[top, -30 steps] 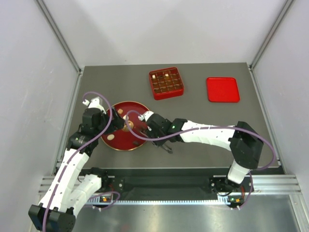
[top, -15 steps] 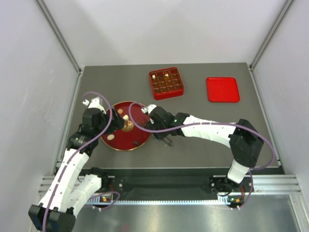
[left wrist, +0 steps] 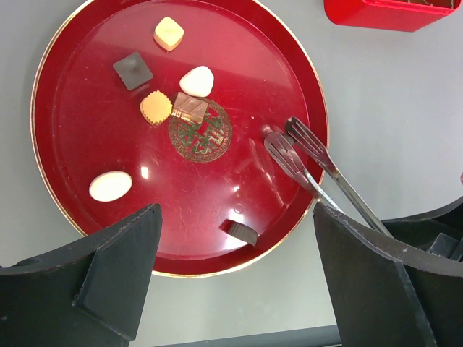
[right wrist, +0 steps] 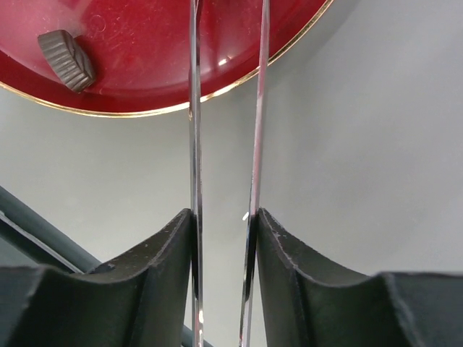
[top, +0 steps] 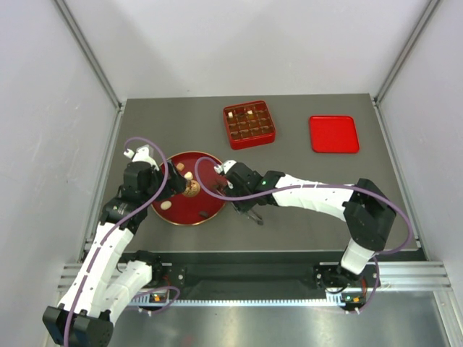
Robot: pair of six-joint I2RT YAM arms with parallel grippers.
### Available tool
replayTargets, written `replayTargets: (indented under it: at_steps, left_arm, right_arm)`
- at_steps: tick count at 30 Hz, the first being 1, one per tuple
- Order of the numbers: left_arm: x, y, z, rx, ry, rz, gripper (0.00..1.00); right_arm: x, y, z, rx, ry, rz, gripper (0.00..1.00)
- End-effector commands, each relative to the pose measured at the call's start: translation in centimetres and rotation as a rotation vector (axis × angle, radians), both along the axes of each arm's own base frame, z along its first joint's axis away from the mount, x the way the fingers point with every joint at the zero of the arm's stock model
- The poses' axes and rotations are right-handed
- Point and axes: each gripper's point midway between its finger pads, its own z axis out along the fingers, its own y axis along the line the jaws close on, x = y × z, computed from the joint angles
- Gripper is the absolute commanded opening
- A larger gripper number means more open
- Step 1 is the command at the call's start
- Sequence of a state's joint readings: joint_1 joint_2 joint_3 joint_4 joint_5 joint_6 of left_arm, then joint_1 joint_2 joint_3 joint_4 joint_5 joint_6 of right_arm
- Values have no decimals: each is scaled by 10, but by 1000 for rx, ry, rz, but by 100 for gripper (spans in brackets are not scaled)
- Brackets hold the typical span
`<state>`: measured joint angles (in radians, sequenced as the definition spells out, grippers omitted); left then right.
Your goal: Pack the chocolate
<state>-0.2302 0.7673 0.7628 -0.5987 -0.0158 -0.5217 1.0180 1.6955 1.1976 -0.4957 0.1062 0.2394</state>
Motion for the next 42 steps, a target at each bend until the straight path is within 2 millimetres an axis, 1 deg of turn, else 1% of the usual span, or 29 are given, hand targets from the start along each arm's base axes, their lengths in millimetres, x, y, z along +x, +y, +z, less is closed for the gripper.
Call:
replayTargets:
  at_steps: [1, 3, 6, 7, 8, 10, 11, 12, 13, 14, 17, 18, 19, 20, 21, 22, 23, 24, 25, 26, 27, 28, 30, 31, 32, 33, 35, 36, 42]
  left_arm:
    - [3, -2, 6, -8, -38, -4, 91]
    - [3, -1, 7, -7, -38, -3, 91]
    - [3, -1, 7, -7, -40, -3, 91]
    - [3, -1, 7, -7, -40, -3, 91]
    - [3, -1, 7, -7, -40, -3, 91]
    - [3, -1, 7, -7, -40, -3, 91]
    - [3, -1, 7, -7, -40, -3, 91]
    - [3, -1, 7, -7, -40, -2, 91]
    - [3, -1, 7, -8, -41, -3, 91]
    - [3, -1, 8, -7, -43, -4, 91]
    - [3, -1, 7, -9, -41, -4, 91]
    - [3, -1, 7, -9, -41, -4, 91]
    - [3, -1, 7, -9, -41, -4, 91]
    - [3, -1, 8, -9, -42, -4, 91]
    - [3, -2, 7, -9, -39, -6, 91]
    - [3, -2, 8, -10, -42, -6, 91]
    - [3, -2, 8, -10, -44, -7, 91]
    - [3, -2, 7, -10, -41, -8, 91]
    - [3, -2, 7, -10, -41, -8, 91]
    - [3, -2, 7, -10, -41, -8, 91]
    - [3, -2, 7, -10, -41, -8, 91]
    - [3, -2, 7, -10, -41, -8, 91]
    - [2, -2, 7, -9, -41, -9, 91]
    - [2, -2, 7, -9, -41, -9, 91]
    - [2, -2, 7, -8, -40, -9, 91]
    - [2, -2, 7, -8, -40, -9, 91]
    - [2, -2, 7, -8, -40, -9, 91]
    - [2, -3, 7, -8, -41, -11, 91]
    - [2, -3, 7, -7, -40, -11, 91]
  right_arm:
    - [7, 10, 35, 95, -51, -8, 37]
    - [8, 10, 42, 104, -56, -7, 36]
    - [12, 14, 63, 151, -71, -9, 35]
    - [16, 16, 73, 174, -75, -12, 35]
    - [19, 16, 77, 186, -76, -15, 34]
    - [30, 16, 90, 215, -83, -26, 34]
    - [32, 17, 92, 221, -79, -18, 34]
    - [39, 13, 95, 224, -84, -32, 34]
    - [46, 15, 104, 238, -98, -34, 34]
    - [52, 12, 106, 228, -106, -35, 34]
    - [83, 2, 123, 235, -153, -73, 34]
    - [100, -10, 125, 227, -166, -110, 33]
    - [116, -15, 132, 221, -196, -141, 33]
    - [129, -22, 134, 209, -217, -164, 33]
    - [148, -36, 136, 196, -237, -211, 33]
    - [164, -39, 139, 187, -260, -239, 33]
    - [176, -45, 140, 179, -272, -260, 33]
    - [191, -57, 140, 170, -281, -295, 33]
    - [205, -58, 139, 161, -293, -314, 33]
    - [215, -62, 138, 155, -299, -334, 33]
    - [226, -72, 136, 145, -305, -364, 33]
    - [239, -72, 133, 140, -313, -380, 33]
    - [257, -84, 129, 133, -321, -419, 33]
    - [267, -86, 126, 131, -330, -434, 33]
    - [272, -88, 126, 133, -334, -442, 33]
    - [280, -96, 124, 131, -340, -462, 33]
    - [291, -97, 121, 145, -345, -470, 33]
    - [296, -102, 121, 150, -346, -481, 33]
    - [314, -107, 110, 173, -348, -485, 34]
